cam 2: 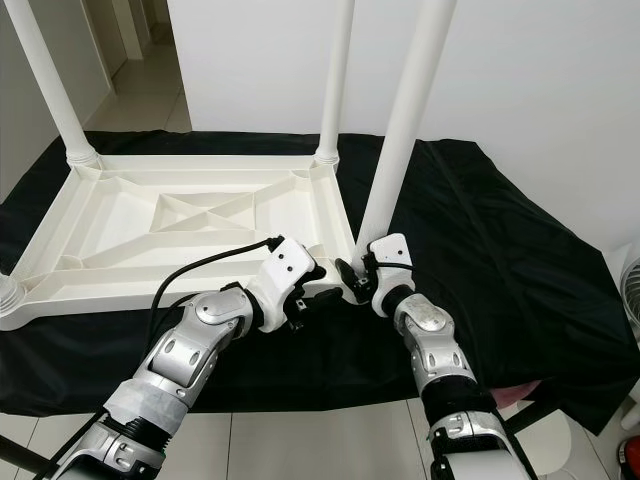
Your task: Building children table
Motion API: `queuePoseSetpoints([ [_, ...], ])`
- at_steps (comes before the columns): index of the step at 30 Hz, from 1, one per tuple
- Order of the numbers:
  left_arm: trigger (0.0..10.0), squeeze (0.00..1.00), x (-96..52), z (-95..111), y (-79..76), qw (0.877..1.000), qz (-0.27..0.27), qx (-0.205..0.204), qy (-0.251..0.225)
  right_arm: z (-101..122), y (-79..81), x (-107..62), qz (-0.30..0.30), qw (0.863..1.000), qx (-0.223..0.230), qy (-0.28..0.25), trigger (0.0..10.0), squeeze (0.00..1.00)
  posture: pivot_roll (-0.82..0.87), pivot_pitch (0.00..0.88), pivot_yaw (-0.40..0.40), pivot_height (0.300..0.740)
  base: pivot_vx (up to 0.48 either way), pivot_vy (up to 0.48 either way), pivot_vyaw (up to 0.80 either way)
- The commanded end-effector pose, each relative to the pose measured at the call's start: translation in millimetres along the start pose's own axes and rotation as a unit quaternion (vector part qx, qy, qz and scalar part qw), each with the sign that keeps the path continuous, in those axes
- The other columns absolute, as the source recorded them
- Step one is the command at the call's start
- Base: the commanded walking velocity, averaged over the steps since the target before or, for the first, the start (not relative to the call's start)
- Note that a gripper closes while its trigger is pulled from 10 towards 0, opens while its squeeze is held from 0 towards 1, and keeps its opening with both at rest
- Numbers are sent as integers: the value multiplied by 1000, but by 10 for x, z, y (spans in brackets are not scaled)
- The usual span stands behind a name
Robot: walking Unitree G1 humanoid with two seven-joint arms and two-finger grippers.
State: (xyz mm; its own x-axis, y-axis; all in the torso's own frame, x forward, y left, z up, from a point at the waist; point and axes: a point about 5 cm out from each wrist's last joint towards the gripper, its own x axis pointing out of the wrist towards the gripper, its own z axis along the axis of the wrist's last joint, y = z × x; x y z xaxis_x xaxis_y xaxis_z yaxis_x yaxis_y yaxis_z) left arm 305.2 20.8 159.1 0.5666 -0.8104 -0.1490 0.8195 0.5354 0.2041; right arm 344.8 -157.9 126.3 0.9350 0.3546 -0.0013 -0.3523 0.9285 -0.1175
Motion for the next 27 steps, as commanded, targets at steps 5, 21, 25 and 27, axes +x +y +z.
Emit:
queuePoseSetpoints([
  [5, 10000, 0, 2, 6, -24, 1000, 14, -1, 1, -53, -10, 12, -121, 992, 39, 24, 10000, 0, 40, 39, -27, 740, 0, 0, 0],
  [21, 10000, 0, 6, -4, -52, 1000, 13, -4, 2, 135, 193, 69, -254, 963, 88, -30, 10000, 0, 42, 34, -40, 740, 0, 0, 0],
  [25, 10000, 0, 9, -4, -61, 1000, 13, -4, 1, 152, 167, 33, -247, 964, 90, -45, 10000, 1000, 40, 32, -42, 740, 0, 0, 0],
  [27, 10000, 0, 14, -2, -66, 1000, 12, -5, 1, 158, 158, 8, -246, 963, 95, -54, 10000, 1000, 40, 32, -42, 740, 0, 0, 0],
])
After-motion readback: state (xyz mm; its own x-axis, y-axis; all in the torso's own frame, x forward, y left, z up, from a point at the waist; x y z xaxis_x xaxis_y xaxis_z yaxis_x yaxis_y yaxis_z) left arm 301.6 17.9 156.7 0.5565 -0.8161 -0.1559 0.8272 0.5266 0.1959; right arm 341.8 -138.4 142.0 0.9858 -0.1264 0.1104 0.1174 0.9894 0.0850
